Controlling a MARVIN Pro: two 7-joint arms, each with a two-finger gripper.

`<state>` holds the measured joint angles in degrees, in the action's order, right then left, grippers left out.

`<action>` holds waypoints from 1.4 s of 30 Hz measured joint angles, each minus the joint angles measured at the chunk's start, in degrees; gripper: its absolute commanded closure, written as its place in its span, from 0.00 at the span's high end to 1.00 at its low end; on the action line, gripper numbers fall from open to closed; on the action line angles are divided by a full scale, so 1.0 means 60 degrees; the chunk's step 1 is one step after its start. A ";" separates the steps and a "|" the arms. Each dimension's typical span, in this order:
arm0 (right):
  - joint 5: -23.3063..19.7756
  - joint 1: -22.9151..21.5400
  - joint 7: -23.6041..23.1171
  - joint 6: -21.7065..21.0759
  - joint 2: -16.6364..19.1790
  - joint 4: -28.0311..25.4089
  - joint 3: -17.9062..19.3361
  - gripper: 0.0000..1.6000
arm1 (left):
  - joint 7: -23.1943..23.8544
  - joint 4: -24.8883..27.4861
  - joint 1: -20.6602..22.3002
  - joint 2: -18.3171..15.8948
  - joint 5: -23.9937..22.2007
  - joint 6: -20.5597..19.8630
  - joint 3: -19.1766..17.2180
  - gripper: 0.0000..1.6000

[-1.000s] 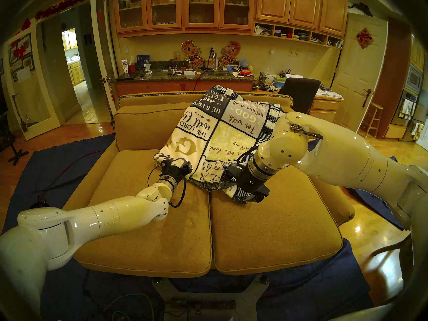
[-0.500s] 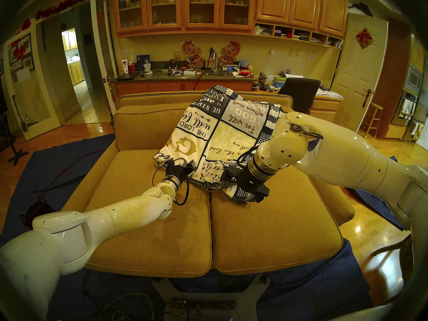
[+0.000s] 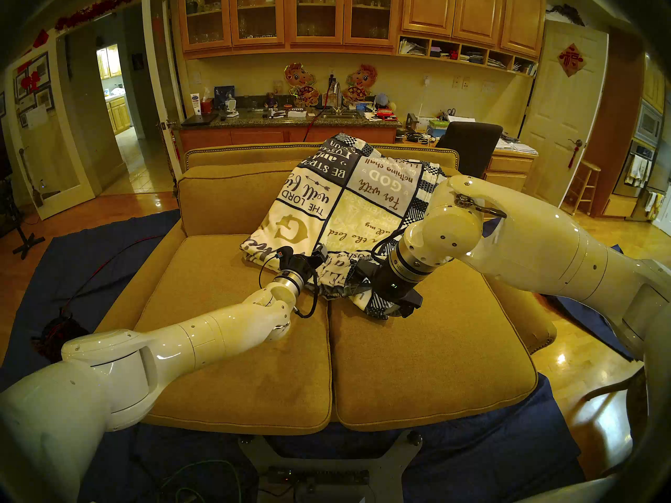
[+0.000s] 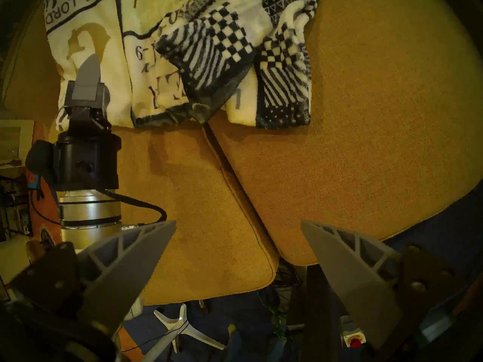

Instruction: Fold the blanket in half twice

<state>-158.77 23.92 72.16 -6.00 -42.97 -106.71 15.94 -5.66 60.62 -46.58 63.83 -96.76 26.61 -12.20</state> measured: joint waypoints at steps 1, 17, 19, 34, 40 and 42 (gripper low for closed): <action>0.0000 0.0000 0.0000 0.0000 0.0000 0.0000 0.0000 1.00 | -0.0137 0.0125 0.0006 -0.0062 0.0050 -0.0025 0.0064 1.00; 0.0000 0.0000 -0.0003 0.0001 0.0000 0.0000 0.0000 1.00 | -0.0871 0.0669 0.0031 -0.0533 0.0043 -0.0507 0.0041 1.00; 0.0000 -0.0001 -0.0003 0.0002 0.0000 0.0000 0.0000 1.00 | -0.0845 0.0534 -0.0041 -0.0494 -0.0333 -0.0547 -0.0176 1.00; 0.0000 -0.0001 -0.0004 0.0002 0.0000 -0.0001 0.0000 1.00 | -0.0626 0.0531 -0.0880 -0.0664 -0.1497 -0.0254 -0.0787 1.00; 0.0000 -0.0001 -0.0004 0.0002 0.0000 -0.0001 0.0000 1.00 | 0.0090 0.0119 -0.1048 -0.0640 -0.1873 -0.0285 -0.1075 1.00; 0.0000 -0.0001 -0.0004 0.0002 0.0000 -0.0001 0.0000 1.00 | 0.0442 -0.0241 -0.1093 -0.0609 -0.2009 -0.0376 -0.1169 1.00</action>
<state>-158.77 23.92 72.13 -5.99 -42.97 -106.72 15.94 -3.01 59.17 -53.14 60.17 -108.81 24.36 -19.22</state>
